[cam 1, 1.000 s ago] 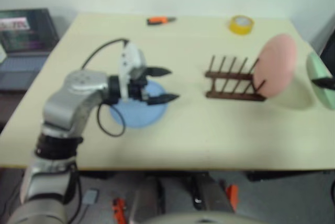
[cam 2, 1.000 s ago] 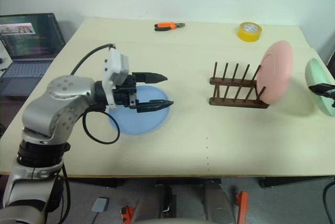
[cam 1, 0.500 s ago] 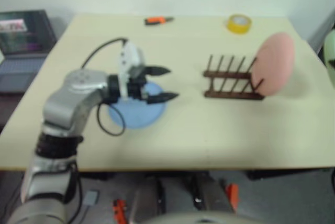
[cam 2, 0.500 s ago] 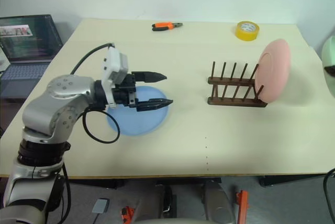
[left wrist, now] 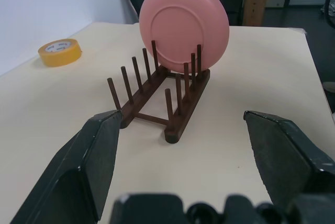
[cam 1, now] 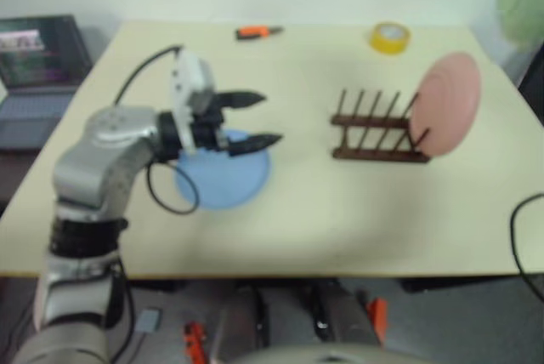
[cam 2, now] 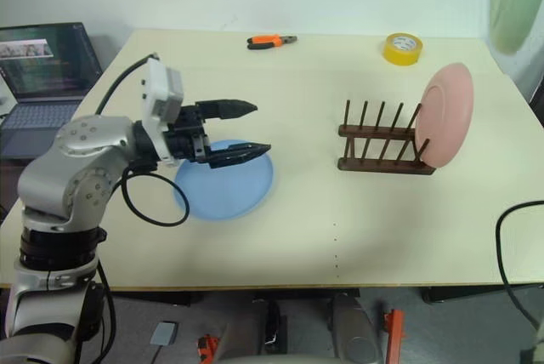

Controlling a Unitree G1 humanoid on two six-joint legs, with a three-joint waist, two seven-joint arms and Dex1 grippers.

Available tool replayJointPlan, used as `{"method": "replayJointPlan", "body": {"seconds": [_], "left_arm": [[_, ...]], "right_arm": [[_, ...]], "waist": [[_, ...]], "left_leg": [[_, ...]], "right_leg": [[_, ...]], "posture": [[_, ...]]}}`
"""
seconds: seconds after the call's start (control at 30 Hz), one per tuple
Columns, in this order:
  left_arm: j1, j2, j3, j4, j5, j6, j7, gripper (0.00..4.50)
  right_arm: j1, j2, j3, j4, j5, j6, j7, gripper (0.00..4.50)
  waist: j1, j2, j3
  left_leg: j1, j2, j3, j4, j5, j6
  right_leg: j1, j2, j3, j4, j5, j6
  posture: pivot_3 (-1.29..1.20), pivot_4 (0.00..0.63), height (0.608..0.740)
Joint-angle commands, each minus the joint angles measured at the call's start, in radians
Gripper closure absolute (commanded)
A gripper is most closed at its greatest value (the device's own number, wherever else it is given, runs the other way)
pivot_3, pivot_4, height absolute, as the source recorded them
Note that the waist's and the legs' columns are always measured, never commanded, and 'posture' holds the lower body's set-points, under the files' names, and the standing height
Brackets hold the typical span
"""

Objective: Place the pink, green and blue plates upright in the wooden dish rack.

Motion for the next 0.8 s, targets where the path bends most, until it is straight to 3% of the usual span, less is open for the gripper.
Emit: {"method": "replayJointPlan", "body": {"seconds": [0.03, 0.3, 0.8], "left_arm": [[0.001, -0.002, 0.029, -0.047, -0.024, -0.006, 0.016, 0.38], [0.018, 0.01, 0.044, -0.072, -0.038, 0.011, 0.035, 0.38], [0.031, 0.018, 0.041, -0.101, -0.058, 0.032, 0.059, 0.38]], "right_arm": [[-0.003, 0.072, -0.016, -0.055, 0.084, 0.049, -0.051, 4.48], [0.074, 0.211, -0.026, -0.088, 0.151, 0.094, -0.149, 4.48], [0.221, 0.274, -0.031, -0.133, 0.23, 0.134, -0.233, 4.48]], "waist": [[0.0, 0.0, 0.0], [0.003, 0.0, 0.0], [0.002, 0.0, 0.0]], "left_leg": [[0.0, 0.0, 0.0, 0.0, 0.0, 0.0], [-0.002, 0.0, 0.0, 0.0, 0.0, 0.0], [-0.002, 0.0, -0.001, -0.001, 0.0, 0.0]], "right_leg": [[0.0, 0.0, 0.0, 0.0, 0.0, 0.0], [-0.001, 0.0, -0.001, 0.0, 0.001, 0.002], [-0.001, 0.001, -0.001, 0.0, 0.002, 0.003]], "posture": [[0.0, 0.15, 0.74], [0.0, 0.15, 0.74], [0.0, 0.15, 0.74]]}}
